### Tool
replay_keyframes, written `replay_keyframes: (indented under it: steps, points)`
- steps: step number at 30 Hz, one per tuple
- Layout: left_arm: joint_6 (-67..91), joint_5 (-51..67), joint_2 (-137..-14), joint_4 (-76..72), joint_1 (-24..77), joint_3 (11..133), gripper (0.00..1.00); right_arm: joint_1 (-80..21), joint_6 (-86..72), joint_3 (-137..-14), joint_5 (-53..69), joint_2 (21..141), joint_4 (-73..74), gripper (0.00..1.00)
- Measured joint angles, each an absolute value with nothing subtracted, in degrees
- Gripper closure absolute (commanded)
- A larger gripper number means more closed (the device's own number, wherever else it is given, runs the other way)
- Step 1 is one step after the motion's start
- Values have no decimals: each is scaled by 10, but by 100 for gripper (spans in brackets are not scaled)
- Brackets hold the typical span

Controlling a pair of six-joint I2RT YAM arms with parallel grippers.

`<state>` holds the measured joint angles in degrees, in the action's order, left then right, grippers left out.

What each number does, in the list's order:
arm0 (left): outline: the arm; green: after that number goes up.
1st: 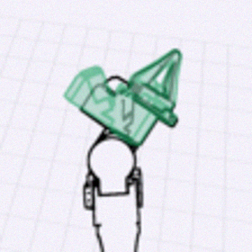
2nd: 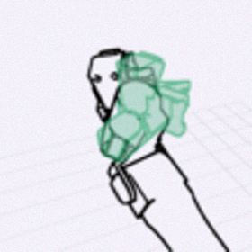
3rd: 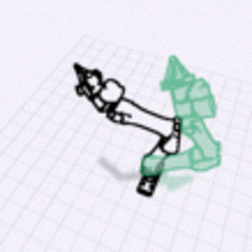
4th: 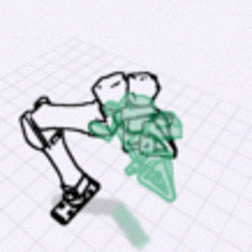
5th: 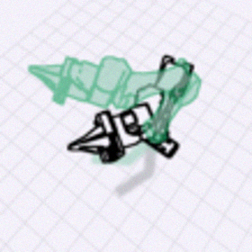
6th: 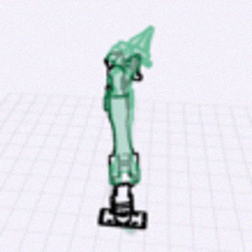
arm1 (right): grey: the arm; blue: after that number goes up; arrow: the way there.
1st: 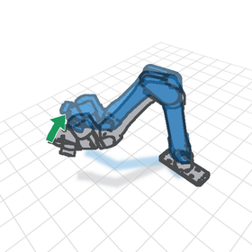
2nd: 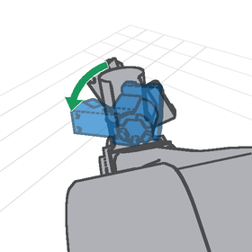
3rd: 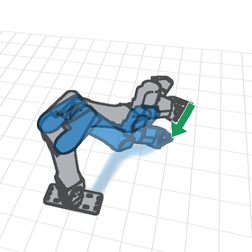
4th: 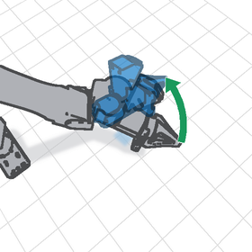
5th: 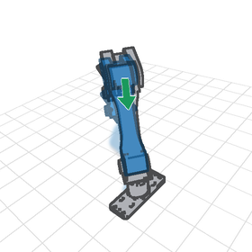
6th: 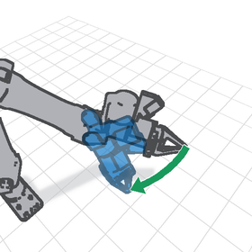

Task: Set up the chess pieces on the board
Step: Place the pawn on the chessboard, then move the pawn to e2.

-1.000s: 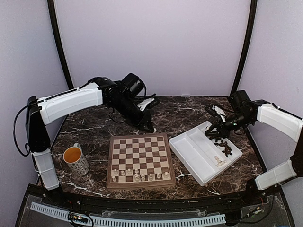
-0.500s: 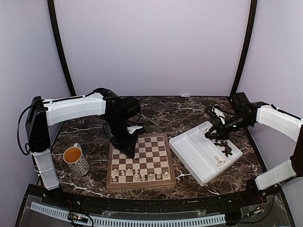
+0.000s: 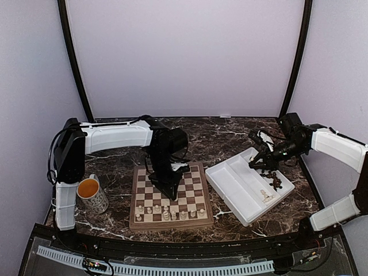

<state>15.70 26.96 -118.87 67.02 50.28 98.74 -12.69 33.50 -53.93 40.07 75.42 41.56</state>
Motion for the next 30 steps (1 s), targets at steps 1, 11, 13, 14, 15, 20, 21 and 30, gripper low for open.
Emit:
replay_keyframes:
  steps: [1, 11, 13, 14, 15, 20, 21, 30]
  points:
    - [157, 268, -1196, 671, 503, 992, 100, -127, 336, -539, 401, 754, 416, 91]
    - [162, 259, -1245, 675, 503, 1017, 96, -127, 341, -533, 405, 753, 416, 91]
    - [163, 261, -1249, 676, 503, 1017, 94, -127, 342, -533, 405, 753, 416, 91]
    - [163, 261, -1250, 678, 503, 1019, 90, -127, 343, -533, 405, 753, 416, 91]
    - [163, 261, -1250, 677, 503, 1020, 86, -127, 343, -533, 405, 753, 416, 91]
    - [164, 254, -1257, 679, 503, 1037, 68, -127, 345, -533, 407, 753, 416, 91]
    - [163, 250, -1258, 679, 503, 1043, 66, -127, 346, -533, 407, 753, 416, 91]
    - [163, 228, -1258, 680, 503, 1060, 67, -127, 347, -533, 409, 753, 416, 91]
